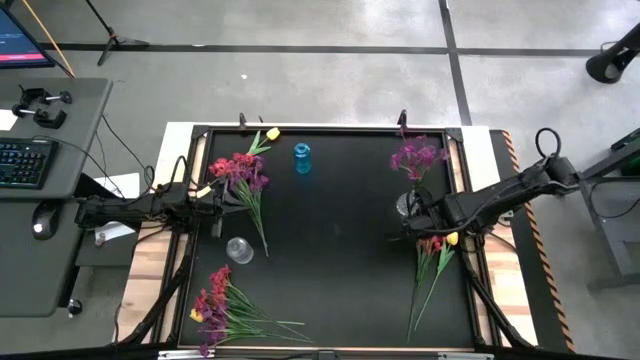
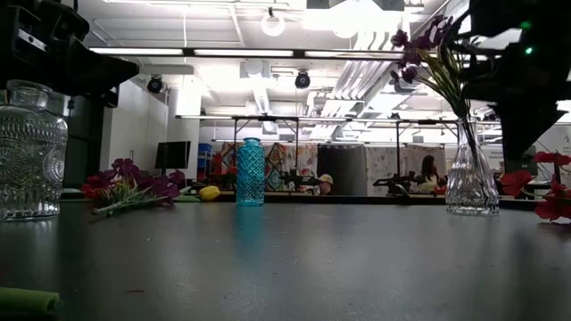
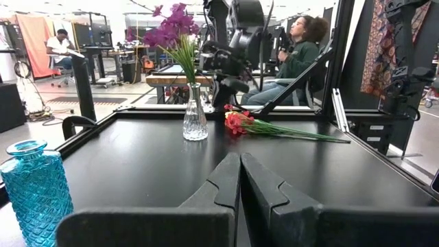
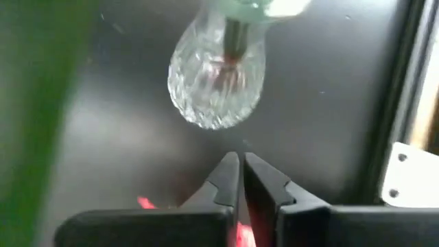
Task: Sort flowers into vase by color
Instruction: Adjust the right transparent vase on the table
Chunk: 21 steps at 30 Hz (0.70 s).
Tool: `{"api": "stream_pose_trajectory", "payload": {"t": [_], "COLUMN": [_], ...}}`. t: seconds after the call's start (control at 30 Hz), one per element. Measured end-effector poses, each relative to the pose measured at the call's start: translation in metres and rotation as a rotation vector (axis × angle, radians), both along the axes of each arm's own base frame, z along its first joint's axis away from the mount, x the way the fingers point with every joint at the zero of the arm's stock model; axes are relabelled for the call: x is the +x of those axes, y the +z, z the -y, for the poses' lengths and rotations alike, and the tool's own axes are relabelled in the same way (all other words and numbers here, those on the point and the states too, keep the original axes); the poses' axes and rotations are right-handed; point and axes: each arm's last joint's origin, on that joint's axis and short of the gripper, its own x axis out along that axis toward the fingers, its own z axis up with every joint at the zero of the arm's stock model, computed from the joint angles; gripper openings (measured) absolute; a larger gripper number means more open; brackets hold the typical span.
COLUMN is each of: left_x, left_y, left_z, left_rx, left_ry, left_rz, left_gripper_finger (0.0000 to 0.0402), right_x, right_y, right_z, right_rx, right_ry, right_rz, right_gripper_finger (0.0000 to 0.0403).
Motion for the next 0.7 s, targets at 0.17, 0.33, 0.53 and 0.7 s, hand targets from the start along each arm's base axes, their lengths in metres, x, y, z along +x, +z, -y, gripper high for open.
{"api": "stream_pose_trajectory", "payload": {"t": [0.17, 0.33, 0.53, 0.7], "left_x": [0.000, 0.000, 0.000, 0.000], "left_y": [0.000, 0.000, 0.000, 0.000], "left_z": [0.000, 0.000, 0.000, 0.000], "left_rx": [0.000, 0.000, 0.000, 0.000], "left_ry": [0.000, 0.000, 0.000, 0.000], "left_rz": [0.000, 0.000, 0.000, 0.000], "left_gripper_finger": [0.0000, 0.0000, 0.0000, 0.0000], "right_x": [0.006, 0.007, 0.007, 0.008], "right_y": [-0.012, -0.015, -0.015, -0.014], "right_z": [0.004, 0.010, 0.015, 0.020], "right_rx": [-0.033, -0.076, -0.120, -0.163], "right_ry": [0.017, 0.002, -0.013, -0.011], "right_rz": [0.075, 0.091, 0.092, 0.086], "right_gripper_finger": [0.0005, 0.0004, 0.0001, 0.0000]}}
